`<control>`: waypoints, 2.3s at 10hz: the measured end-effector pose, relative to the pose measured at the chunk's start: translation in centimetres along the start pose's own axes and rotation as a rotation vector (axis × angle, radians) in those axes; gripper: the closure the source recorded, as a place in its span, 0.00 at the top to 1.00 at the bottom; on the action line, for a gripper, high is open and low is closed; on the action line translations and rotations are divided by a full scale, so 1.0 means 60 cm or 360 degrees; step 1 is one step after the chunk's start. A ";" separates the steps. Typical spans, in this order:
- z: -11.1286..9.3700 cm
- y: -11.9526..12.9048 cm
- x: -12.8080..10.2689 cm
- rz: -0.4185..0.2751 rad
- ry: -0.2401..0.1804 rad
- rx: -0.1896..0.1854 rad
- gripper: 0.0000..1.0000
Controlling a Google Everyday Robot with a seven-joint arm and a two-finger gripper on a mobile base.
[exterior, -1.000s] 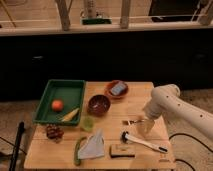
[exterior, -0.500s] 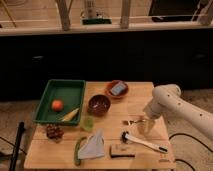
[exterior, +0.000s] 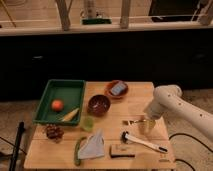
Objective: Place fork in plastic cup
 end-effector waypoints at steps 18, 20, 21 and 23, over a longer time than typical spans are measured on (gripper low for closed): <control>0.055 0.004 -0.074 -0.0523 0.0023 -0.0055 0.06; 0.056 0.003 -0.074 -0.0520 0.0022 -0.0063 0.00; 0.063 -0.002 -0.080 -0.0517 0.0024 -0.0081 0.00; 0.062 0.002 -0.081 -0.0520 0.0021 -0.0084 0.00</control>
